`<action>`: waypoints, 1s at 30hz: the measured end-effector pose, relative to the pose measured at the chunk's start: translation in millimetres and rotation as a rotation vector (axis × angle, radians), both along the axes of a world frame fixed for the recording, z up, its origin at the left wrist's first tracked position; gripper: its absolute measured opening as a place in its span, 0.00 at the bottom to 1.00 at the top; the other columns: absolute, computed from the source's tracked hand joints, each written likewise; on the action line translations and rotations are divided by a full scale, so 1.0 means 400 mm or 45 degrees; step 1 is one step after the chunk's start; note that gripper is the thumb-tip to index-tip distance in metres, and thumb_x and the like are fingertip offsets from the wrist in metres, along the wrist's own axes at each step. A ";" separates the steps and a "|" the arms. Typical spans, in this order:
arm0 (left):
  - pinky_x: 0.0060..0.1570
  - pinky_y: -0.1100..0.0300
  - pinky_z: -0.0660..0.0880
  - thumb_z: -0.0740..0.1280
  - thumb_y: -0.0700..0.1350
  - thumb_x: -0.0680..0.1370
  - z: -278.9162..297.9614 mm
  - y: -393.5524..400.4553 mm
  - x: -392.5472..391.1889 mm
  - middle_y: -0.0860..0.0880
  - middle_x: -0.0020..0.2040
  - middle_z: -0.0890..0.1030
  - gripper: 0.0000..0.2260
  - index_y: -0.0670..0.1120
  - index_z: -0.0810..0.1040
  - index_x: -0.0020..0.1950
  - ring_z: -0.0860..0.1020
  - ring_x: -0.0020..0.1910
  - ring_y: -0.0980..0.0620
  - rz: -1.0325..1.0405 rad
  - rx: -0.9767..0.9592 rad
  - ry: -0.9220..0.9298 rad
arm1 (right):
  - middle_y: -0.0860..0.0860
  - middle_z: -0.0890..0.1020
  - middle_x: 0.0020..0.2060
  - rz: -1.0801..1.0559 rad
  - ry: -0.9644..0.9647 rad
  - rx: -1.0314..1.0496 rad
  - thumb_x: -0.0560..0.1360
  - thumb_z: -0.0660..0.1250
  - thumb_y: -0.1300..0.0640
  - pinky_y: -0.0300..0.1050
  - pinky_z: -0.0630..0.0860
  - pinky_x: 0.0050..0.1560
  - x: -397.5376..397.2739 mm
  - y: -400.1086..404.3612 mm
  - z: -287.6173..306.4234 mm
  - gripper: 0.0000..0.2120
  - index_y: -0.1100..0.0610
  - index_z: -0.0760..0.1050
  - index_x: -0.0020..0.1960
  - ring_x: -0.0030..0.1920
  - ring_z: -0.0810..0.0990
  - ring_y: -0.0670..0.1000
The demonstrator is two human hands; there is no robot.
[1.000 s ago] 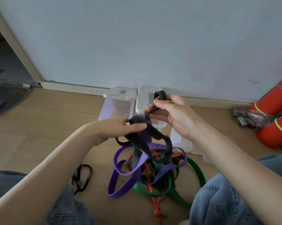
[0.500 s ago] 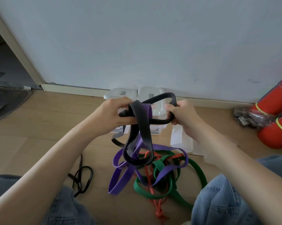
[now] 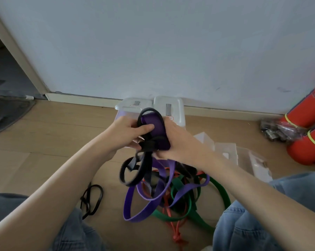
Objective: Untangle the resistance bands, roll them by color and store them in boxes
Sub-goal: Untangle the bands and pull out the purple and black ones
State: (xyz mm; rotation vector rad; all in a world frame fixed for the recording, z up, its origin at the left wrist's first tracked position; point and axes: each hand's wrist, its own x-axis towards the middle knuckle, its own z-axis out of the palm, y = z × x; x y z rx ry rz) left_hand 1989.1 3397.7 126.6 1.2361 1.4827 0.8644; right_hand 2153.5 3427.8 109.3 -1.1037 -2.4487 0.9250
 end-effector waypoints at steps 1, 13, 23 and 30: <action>0.28 0.67 0.74 0.66 0.46 0.76 0.003 0.000 -0.006 0.49 0.36 0.81 0.05 0.46 0.80 0.44 0.77 0.30 0.56 -0.033 -0.017 -0.016 | 0.51 0.76 0.47 -0.026 0.008 0.034 0.67 0.74 0.59 0.37 0.73 0.43 0.004 0.006 0.001 0.30 0.58 0.62 0.63 0.48 0.79 0.52; 0.41 0.65 0.67 0.74 0.48 0.69 -0.038 0.012 -0.050 0.58 0.44 0.77 0.27 0.60 0.66 0.64 0.75 0.46 0.59 -0.473 -0.027 0.945 | 0.48 0.77 0.29 -0.259 -0.113 -0.179 0.69 0.73 0.53 0.33 0.63 0.24 0.084 0.089 0.058 0.12 0.55 0.75 0.48 0.22 0.70 0.39; 0.33 0.71 0.73 0.73 0.44 0.70 0.007 0.002 -0.048 0.53 0.46 0.82 0.10 0.56 0.78 0.48 0.78 0.36 0.61 -0.452 0.139 0.313 | 0.48 0.81 0.51 0.099 -0.094 -0.559 0.68 0.75 0.49 0.41 0.76 0.52 0.035 0.025 0.033 0.23 0.51 0.72 0.59 0.50 0.80 0.46; 0.40 0.70 0.68 0.74 0.49 0.67 0.020 0.016 -0.073 0.61 0.44 0.79 0.17 0.63 0.73 0.50 0.76 0.46 0.67 -0.244 0.383 0.671 | 0.48 0.79 0.27 -0.162 0.453 -0.526 0.73 0.66 0.59 0.34 0.69 0.27 0.044 0.048 0.091 0.08 0.61 0.77 0.37 0.28 0.73 0.48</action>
